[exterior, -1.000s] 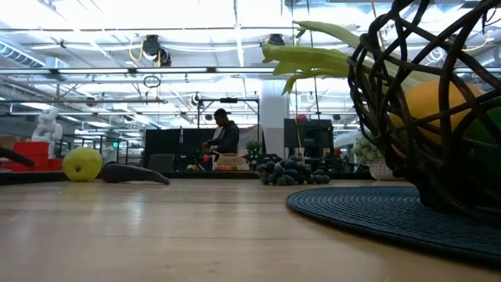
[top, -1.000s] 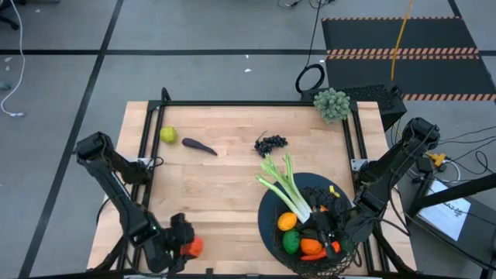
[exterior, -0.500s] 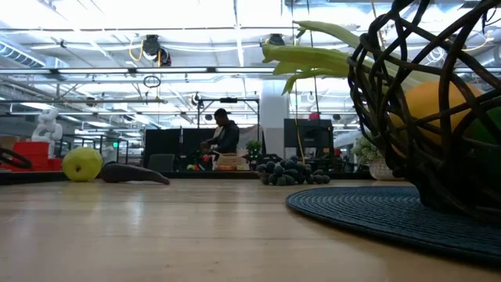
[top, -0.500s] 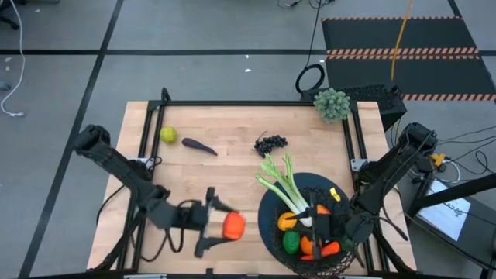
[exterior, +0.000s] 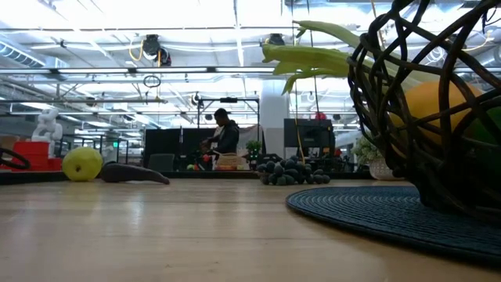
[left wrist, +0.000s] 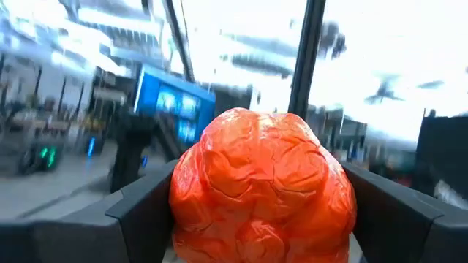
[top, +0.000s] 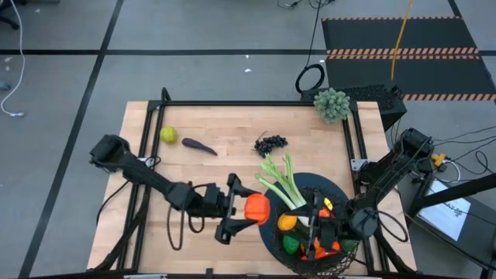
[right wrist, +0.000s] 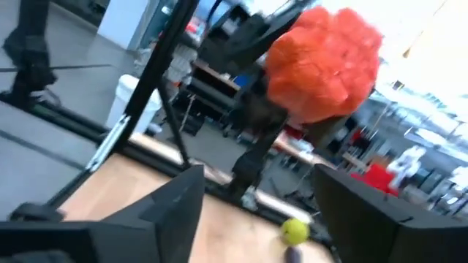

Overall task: Build produce basket
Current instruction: Put the pumpkin into the wire basket

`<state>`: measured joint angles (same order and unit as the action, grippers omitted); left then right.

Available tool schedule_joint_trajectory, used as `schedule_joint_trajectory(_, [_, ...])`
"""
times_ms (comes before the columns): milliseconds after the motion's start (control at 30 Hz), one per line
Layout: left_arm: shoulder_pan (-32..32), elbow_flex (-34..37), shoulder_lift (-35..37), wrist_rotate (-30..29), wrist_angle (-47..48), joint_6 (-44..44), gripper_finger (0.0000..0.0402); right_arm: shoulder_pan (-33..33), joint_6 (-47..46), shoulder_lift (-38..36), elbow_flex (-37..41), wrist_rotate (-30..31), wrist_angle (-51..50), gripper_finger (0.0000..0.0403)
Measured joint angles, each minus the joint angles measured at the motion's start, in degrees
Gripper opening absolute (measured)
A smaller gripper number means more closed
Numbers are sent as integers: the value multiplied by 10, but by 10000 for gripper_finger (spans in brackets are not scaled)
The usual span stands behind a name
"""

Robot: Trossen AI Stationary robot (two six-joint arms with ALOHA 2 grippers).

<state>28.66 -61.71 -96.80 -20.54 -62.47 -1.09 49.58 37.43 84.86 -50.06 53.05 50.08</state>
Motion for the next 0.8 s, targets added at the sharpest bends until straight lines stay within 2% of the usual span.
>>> schedule_joint_trajectory(100, [-7,0,-51,1,-116,13,333,-1,60,0,0,28,49,278])
schedule_joint_trajectory(200, [-17,0,-88,1,-193,18,334,-1,107,0,0,29,74,289])
schedule_joint_trajectory(367, [-33,-12,-122,1,-201,-24,340,-1,120,0,0,27,66,289])
schedule_joint_trajectory(667, [-27,-137,-211,-15,-210,-28,327,-8,150,14,0,44,95,288])
schedule_joint_trajectory(800, [-21,-165,-227,-29,-211,-5,336,0,162,14,0,55,131,288])
